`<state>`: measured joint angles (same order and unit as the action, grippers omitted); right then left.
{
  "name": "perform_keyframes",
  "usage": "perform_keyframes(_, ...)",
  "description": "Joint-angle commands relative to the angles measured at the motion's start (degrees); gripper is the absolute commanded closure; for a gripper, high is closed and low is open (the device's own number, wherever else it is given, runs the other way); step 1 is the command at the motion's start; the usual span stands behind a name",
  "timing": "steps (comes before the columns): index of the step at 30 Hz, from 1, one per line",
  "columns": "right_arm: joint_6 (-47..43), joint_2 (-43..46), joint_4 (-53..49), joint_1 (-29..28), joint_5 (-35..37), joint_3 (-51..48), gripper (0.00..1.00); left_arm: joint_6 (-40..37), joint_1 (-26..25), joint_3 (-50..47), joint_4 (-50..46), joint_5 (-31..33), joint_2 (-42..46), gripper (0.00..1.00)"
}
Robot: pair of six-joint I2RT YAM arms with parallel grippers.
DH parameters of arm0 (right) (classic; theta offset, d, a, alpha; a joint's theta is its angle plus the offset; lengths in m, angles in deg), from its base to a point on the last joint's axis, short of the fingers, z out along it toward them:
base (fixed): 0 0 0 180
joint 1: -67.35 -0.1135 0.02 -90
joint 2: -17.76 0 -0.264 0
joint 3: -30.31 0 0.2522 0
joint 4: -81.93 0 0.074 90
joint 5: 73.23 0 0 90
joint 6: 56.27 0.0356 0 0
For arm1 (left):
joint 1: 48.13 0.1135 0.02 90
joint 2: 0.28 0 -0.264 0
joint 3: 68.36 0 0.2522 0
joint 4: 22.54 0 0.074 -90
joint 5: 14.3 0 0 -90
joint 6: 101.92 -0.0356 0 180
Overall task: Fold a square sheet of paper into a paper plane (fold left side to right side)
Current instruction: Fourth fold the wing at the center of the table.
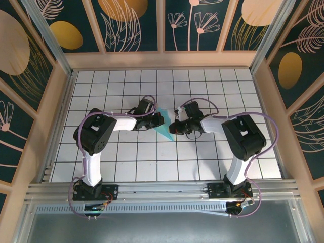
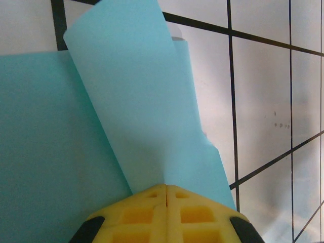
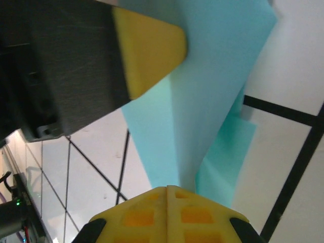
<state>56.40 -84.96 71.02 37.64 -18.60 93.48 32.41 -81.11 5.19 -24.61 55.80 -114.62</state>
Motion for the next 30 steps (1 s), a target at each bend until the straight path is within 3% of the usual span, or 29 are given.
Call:
perform_keyframes(1, 0.5, -1.5, 1.4, 0.1, 2.7, 1.3, 1.0, -0.7, 0.2, -0.4, -4.7, 2.8, -2.0, 1.0)
perform_keyframes(20, -0.4, -5.6, -5.4, -0.2, 5.3, 0.8, 1.0, -0.9, 0.2, 1.5, -1.9, 1.4, 4.2, 0.94)
perform_keyframes(30, -0.3, -6.7, -6.8, -0.5, 5.6, 1.0, 1.0, 0.9, 0.2, -8.9, 6.9, -1.1, 12.3, 0.97)
